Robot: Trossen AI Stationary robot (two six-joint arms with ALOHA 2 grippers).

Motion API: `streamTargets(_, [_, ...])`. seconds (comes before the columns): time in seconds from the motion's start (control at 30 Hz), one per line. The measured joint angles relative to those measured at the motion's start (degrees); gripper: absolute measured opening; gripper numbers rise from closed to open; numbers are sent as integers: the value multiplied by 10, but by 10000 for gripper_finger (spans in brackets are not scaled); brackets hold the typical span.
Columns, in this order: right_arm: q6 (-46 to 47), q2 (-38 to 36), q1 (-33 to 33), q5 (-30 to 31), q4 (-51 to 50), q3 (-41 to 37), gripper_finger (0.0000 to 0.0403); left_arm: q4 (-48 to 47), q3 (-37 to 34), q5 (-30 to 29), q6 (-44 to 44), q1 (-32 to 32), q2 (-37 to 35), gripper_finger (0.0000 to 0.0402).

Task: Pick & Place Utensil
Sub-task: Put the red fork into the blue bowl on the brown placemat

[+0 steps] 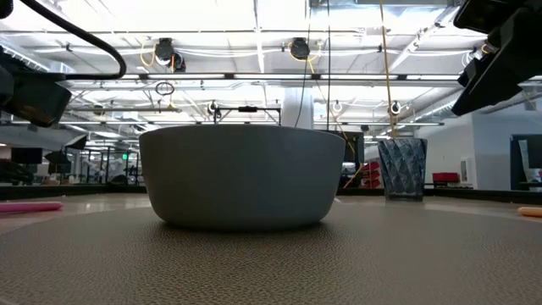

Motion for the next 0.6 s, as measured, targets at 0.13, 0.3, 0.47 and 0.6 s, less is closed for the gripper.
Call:
streamTargets(0.13, [0,0,0,0,0,0,180,-1,0,-3,-2,0,0,161])
streamTargets(0.3, [0,0,0,0,0,0,180,-2,0,-3,-2,0,0,161])
streamTargets(0.47, [0,0,0,0,0,0,180,-24,0,-4,-28,1,-1,161])
streamTargets(0.6, [0,0,0,0,0,0,180,-31,0,-11,-30,0,-3,161])
